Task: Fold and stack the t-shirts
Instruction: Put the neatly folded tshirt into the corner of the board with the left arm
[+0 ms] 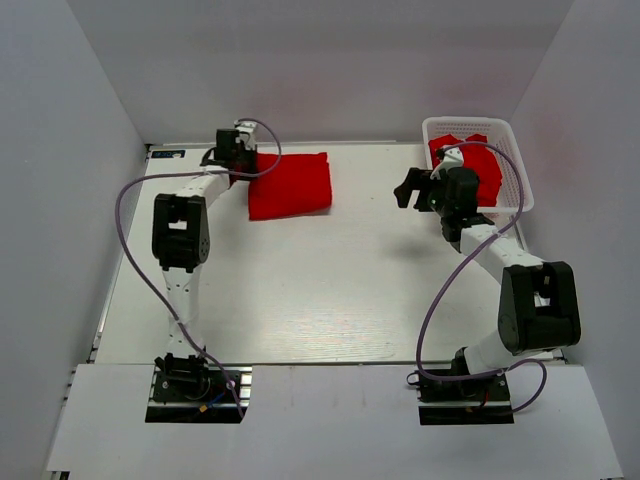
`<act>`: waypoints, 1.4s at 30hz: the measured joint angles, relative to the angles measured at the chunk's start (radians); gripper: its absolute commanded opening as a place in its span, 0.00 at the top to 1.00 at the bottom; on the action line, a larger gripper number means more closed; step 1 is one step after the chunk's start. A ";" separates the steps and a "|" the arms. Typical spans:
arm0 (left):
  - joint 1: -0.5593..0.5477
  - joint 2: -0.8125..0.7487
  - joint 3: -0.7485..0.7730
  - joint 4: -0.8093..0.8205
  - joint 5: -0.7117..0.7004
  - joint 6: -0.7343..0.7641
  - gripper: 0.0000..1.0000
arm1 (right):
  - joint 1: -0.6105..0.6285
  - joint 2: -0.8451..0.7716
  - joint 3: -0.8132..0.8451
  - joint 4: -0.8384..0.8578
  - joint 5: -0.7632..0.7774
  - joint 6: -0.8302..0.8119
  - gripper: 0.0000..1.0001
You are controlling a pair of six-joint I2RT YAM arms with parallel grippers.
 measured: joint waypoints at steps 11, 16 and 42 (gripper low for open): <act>0.231 -0.030 0.070 -0.066 0.047 0.142 1.00 | -0.016 0.023 0.002 0.004 -0.040 0.030 0.10; 0.302 0.035 0.233 -0.097 0.018 0.201 1.00 | -0.019 0.067 0.014 0.003 -0.062 0.042 0.10; 0.351 0.264 0.493 -0.092 -0.309 0.363 1.00 | -0.022 0.144 0.075 -0.029 -0.078 0.048 0.10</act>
